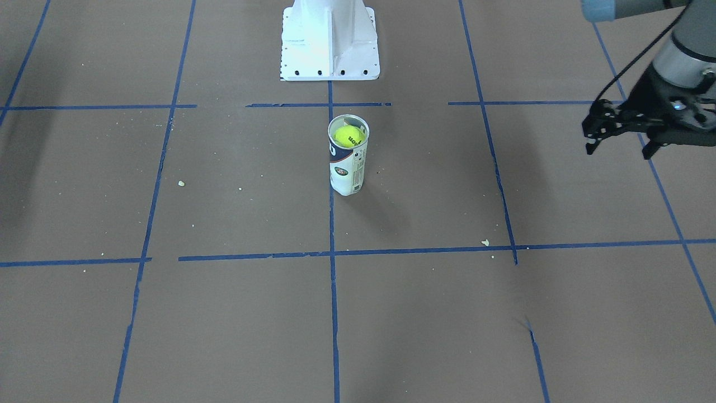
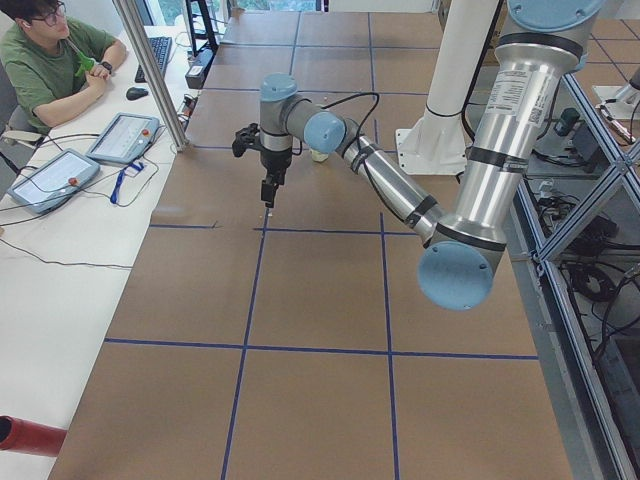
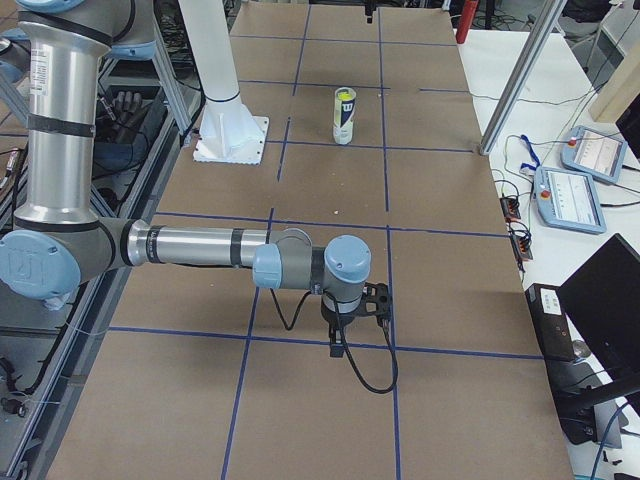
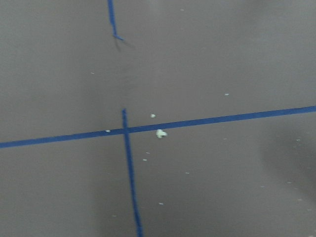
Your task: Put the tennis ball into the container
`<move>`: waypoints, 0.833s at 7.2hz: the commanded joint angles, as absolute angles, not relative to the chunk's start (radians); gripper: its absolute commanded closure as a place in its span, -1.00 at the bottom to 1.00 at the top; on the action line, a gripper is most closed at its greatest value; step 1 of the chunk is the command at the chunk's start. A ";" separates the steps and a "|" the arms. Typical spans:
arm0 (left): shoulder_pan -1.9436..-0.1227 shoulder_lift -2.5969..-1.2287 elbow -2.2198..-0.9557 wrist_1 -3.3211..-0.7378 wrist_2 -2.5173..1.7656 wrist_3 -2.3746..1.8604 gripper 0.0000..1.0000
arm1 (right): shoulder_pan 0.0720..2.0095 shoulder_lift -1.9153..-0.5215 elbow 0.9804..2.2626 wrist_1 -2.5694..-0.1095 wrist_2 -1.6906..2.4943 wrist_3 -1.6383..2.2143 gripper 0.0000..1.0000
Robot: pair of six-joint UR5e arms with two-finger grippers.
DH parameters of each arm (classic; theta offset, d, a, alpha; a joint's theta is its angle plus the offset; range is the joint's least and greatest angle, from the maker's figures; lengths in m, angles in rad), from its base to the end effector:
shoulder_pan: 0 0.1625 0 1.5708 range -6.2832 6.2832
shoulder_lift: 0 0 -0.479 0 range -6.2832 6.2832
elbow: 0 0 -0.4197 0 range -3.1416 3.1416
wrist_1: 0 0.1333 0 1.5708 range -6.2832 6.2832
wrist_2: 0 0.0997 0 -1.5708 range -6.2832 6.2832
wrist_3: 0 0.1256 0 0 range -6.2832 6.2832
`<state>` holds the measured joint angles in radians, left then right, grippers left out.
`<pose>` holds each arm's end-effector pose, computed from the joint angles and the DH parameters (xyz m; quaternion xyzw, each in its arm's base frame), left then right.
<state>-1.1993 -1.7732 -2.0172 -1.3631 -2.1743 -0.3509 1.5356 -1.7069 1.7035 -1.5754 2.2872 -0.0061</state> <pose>0.1473 -0.5490 0.4291 0.0929 0.3451 0.0746 0.9310 0.0348 -0.4552 0.7340 -0.0088 -0.3505 -0.0179 0.9364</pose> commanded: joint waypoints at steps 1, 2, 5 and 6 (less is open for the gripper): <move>-1.394 -1.642 -1.953 -1.368 -2.284 -0.063 -1.00 | 1.536 -1.707 1.703 -1.577 2.287 -0.006 -1.00; -1.469 -1.585 -1.912 -1.368 -2.290 0.008 -1.00 | 1.536 -1.707 1.703 -1.575 2.287 -0.006 -1.00; -1.512 -1.531 -1.830 -1.367 -2.298 0.008 -1.00 | 1.536 -1.707 1.703 -1.575 2.287 -0.006 -1.00; -1.541 -1.513 -1.810 -1.368 -2.346 0.011 -1.00 | 1.536 -1.706 1.703 -1.577 2.287 -0.006 -1.00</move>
<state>-1.5124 -1.5334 -1.8346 -1.3671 -2.3067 0.0073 1.5355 -1.7070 1.7027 -1.5762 2.2872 -0.0061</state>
